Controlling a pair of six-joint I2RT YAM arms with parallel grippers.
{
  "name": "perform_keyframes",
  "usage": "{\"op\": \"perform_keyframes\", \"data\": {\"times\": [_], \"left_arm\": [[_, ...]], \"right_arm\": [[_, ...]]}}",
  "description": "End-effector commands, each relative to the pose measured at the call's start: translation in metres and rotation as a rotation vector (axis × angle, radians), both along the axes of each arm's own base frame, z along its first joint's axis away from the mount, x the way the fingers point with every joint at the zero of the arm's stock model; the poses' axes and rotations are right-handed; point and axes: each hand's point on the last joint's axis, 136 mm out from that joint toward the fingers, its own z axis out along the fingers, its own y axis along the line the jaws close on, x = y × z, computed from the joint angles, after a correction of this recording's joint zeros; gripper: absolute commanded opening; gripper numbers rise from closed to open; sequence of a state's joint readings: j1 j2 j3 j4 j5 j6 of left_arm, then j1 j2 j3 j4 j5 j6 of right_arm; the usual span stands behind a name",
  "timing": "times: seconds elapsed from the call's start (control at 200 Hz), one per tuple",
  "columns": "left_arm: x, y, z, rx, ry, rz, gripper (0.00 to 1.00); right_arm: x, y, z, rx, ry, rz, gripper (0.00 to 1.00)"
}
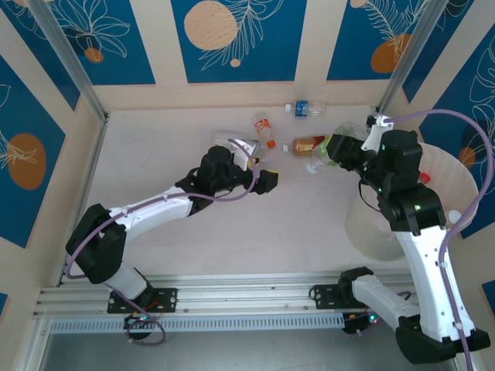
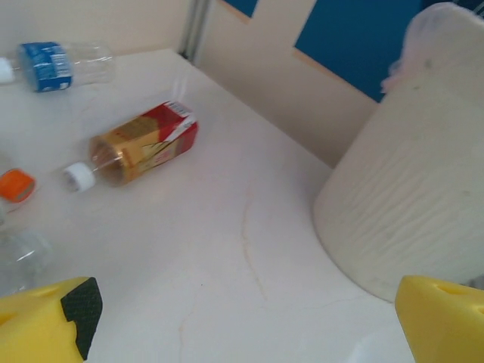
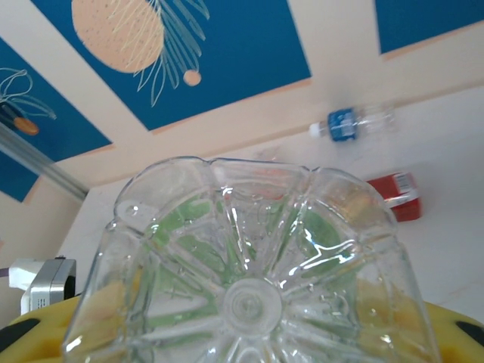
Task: Put the plastic bottles in the bin
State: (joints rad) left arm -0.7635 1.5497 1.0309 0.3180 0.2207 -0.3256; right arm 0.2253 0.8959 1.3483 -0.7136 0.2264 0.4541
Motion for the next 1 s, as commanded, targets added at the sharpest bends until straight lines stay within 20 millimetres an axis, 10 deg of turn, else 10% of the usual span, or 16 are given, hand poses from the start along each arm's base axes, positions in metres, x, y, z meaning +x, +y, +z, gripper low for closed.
{"op": "perform_keyframes", "data": {"times": [0.0,0.425,0.995], "left_arm": [[0.015,0.013,0.020,-0.044,-0.056,0.112,1.00],[0.020,0.013,0.003,-0.022,-0.005,0.121,1.00],[0.029,0.020,-0.012,-0.002,0.045,0.163,1.00]], "right_arm": [[-0.011,-0.023,0.010,-0.113,-0.029,-0.086,0.37],[-0.054,-0.092,0.045,-0.291,-0.102,-0.387,0.37],[-0.096,-0.177,0.022,-0.460,0.271,-0.793,0.37]]}}
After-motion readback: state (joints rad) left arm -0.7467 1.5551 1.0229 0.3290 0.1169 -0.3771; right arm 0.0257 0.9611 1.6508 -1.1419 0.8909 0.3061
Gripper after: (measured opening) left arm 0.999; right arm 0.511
